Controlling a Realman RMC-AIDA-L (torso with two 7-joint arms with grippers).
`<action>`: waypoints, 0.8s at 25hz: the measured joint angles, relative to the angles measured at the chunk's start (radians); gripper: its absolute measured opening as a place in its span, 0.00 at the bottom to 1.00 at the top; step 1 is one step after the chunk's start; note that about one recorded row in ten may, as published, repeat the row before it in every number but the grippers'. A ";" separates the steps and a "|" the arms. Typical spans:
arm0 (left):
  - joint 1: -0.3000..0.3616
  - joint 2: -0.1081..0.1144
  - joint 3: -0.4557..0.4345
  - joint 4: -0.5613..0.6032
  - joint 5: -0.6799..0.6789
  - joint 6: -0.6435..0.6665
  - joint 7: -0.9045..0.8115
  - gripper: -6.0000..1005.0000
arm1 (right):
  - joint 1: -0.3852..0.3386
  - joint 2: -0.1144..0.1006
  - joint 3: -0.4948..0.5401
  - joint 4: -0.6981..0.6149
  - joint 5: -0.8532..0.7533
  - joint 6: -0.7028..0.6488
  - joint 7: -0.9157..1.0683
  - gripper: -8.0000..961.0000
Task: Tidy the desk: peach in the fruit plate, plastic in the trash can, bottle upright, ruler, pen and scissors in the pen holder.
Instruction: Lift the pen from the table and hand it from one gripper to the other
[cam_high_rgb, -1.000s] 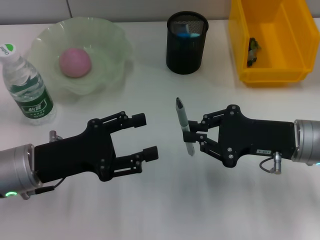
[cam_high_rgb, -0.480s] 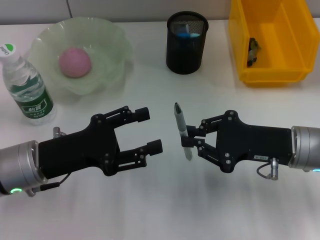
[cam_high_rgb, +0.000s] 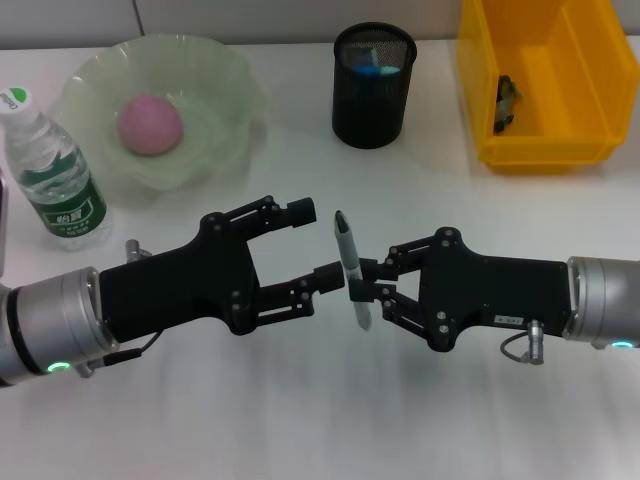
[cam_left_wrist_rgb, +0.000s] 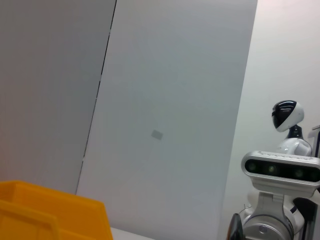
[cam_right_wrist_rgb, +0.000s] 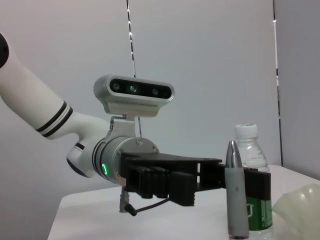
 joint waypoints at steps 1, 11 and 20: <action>0.000 0.000 0.000 0.000 0.000 0.000 0.000 0.76 | 0.006 0.000 0.002 0.009 0.000 0.001 -0.002 0.13; -0.011 -0.002 -0.001 -0.033 -0.009 -0.016 0.049 0.76 | 0.047 0.001 -0.001 0.061 0.015 0.030 -0.004 0.13; -0.016 -0.001 -0.002 -0.033 -0.011 -0.043 0.069 0.76 | 0.066 0.002 -0.002 0.077 0.015 0.050 -0.003 0.13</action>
